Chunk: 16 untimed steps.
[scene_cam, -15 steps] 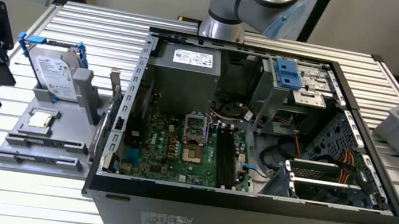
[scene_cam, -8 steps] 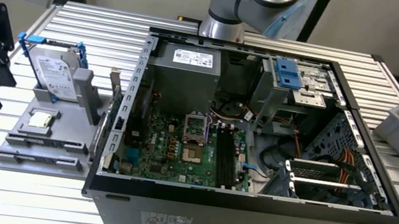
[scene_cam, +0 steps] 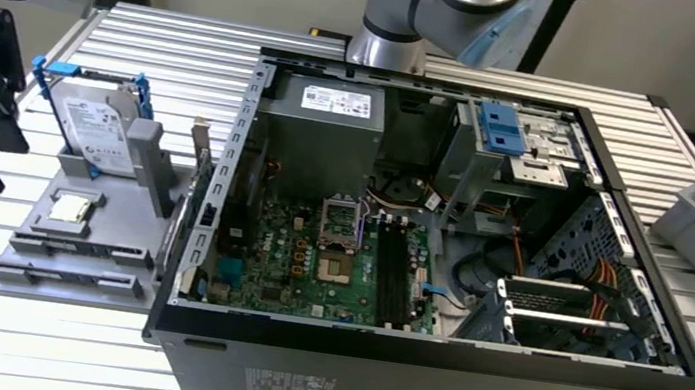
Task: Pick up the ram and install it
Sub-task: 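Pick up the ram and move it above insertion slot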
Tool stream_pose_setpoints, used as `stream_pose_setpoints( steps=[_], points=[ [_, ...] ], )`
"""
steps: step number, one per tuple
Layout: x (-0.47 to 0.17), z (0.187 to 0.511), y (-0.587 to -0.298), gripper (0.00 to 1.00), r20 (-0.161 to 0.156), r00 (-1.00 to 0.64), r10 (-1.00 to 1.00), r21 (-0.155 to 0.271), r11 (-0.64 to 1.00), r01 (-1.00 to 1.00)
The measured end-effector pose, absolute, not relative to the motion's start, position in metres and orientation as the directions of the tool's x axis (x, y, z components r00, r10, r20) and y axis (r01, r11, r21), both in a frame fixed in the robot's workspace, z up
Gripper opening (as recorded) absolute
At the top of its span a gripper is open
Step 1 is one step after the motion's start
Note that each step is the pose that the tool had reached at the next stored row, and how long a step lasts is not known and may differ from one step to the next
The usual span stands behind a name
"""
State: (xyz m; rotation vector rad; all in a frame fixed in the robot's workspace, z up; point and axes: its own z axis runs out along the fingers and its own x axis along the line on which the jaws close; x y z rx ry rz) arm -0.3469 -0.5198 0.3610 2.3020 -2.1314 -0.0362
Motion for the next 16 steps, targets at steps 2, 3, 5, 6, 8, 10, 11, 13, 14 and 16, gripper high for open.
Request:
stream_pose_setpoints(
  steps=[2,3,5,6,8,10,11,13,14,16],
  points=[
    [-0.3469,0.3599,-0.5198,1.0,-0.014,0.077,-0.997,0.019,-0.077,-0.997],
    [-0.3469,0.3595,-0.5198,1.0,-0.014,0.077,-0.997,0.019,-0.077,-0.997],
    [-0.3469,0.3583,-0.5198,1.0,-0.014,0.077,-0.997,0.019,-0.077,-0.997],
    [-0.3469,0.3578,-0.5198,1.0,-0.014,0.077,-0.997,0.019,-0.077,-0.997],
    [-0.3469,0.3569,-0.5198,1.0,-0.014,0.077,-0.997,0.019,-0.077,-0.997],
    [-0.3469,0.3557,-0.5198,1.0,-0.014,0.077,-0.997,0.019,-0.077,-0.997],
    [-0.3469,0.3551,-0.5198,1.0,-0.014,0.077,-0.997,0.019,-0.077,-0.997],
    [-0.347,0.354,-0.5198,1.0,-0.014,0.077,-0.997,0.019,-0.077,-0.997],
    [-0.3471,0.3534,-0.5198,1.0,-0.014,0.077,-0.997,0.019,-0.077,-0.997],
    [-0.3474,0.3524,-0.5198,1.0,-0.014,0.077,-0.997,0.019,-0.077,-0.997]
  ],
)
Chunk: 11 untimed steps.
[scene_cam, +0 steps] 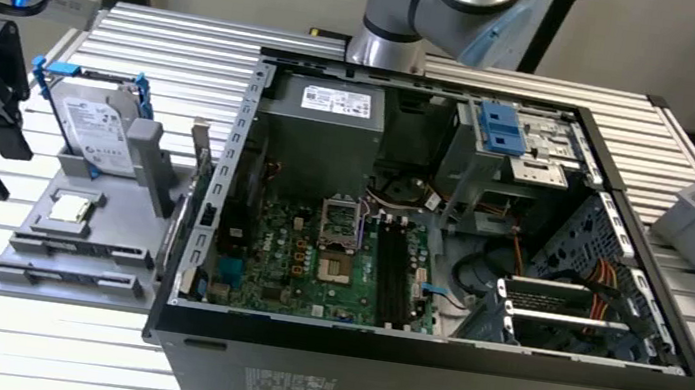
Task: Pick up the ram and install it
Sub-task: 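Pick up the ram and move it above insertion slot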
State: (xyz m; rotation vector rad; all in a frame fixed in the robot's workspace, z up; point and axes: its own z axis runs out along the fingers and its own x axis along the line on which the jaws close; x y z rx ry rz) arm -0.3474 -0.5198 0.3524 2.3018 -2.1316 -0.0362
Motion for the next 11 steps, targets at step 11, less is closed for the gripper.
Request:
stream_pose_setpoints(
  steps=[11],
  points=[
    [-0.3487,0.3458,-0.5198,1.0,-0.014,0.077,-0.997,0.019,-0.077,-0.997]
  ],
)
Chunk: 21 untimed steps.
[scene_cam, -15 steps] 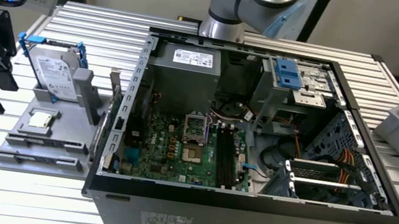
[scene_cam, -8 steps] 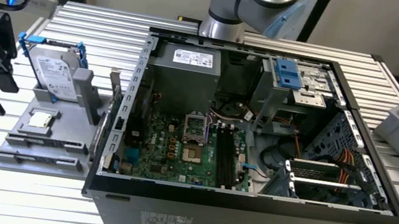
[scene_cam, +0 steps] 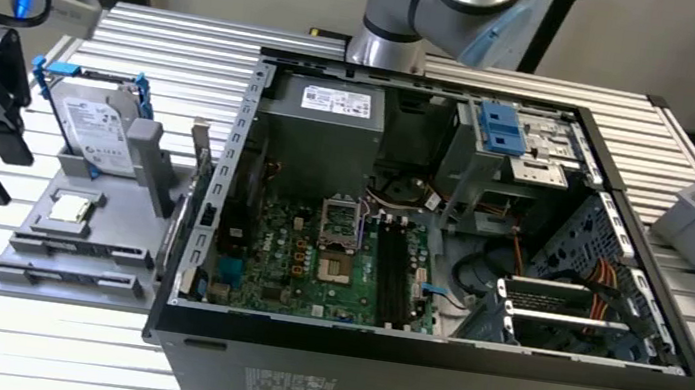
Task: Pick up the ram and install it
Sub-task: 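Pick up the ram and move it above insertion slot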
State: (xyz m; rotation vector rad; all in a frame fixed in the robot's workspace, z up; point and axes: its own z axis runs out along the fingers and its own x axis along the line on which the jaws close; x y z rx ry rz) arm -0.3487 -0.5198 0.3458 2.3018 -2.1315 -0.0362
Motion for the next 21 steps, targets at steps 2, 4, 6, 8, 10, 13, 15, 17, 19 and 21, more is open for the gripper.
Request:
stream_pose_setpoints(
  steps=[2,4,6,8,10,13,15,17,19,21],
  points=[
    [-0.349,0.344,-0.52,1.0,-0.014,0.077,-0.997,0.019,-0.077,-0.997],
    [-0.349,0.343,-0.52,1.0,-0.014,0.077,-0.997,0.019,-0.077,-0.997],
    [-0.349,0.342,-0.52,1.0,-0.014,0.077,-0.997,0.019,-0.077,-0.997],
    [-0.349,0.34,-0.52,1.0,-0.014,0.077,-0.997,0.019,-0.077,-0.997],
    [-0.349,0.339,-0.52,1.0,-0.014,0.077,-0.997,0.019,-0.077,-0.997],
    [-0.349,0.337,-0.52,1.0,-0.014,0.077,-0.997,0.019,-0.077,-0.997],
    [-0.349,0.335,-0.52,1.0,-0.014,0.077,-0.997,0.019,-0.077,-0.997],
    [-0.349,0.334,-0.52,1.0,-0.014,0.077,-0.997,0.019,-0.077,-0.997],
    [-0.35,0.332,-0.52,1.0,-0.014,0.077,-0.997,0.019,-0.077,-0.997],
    [-0.35,0.331,-0.52,1.0,-0.014,0.077,-0.997,0.019,-0.077,-0.997]
  ],
)
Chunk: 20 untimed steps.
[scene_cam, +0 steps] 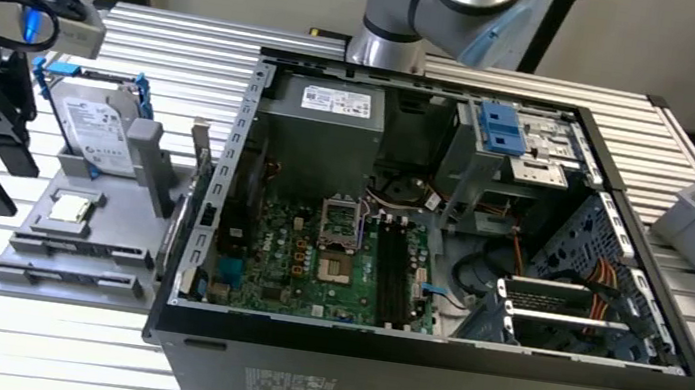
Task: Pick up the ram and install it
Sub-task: 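Pick up the ram and move it above insertion slot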
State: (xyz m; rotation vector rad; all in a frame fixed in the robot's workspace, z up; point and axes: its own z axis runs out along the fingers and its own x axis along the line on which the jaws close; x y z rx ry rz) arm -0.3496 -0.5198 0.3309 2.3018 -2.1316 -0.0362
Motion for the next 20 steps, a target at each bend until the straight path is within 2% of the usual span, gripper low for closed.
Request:
stream_pose_setpoints(
  steps=[20],
  points=[
    [-0.35,0.317,-0.52,1.0,-0.014,0.077,-0.997,0.019,-0.077,-0.997]
  ],
)
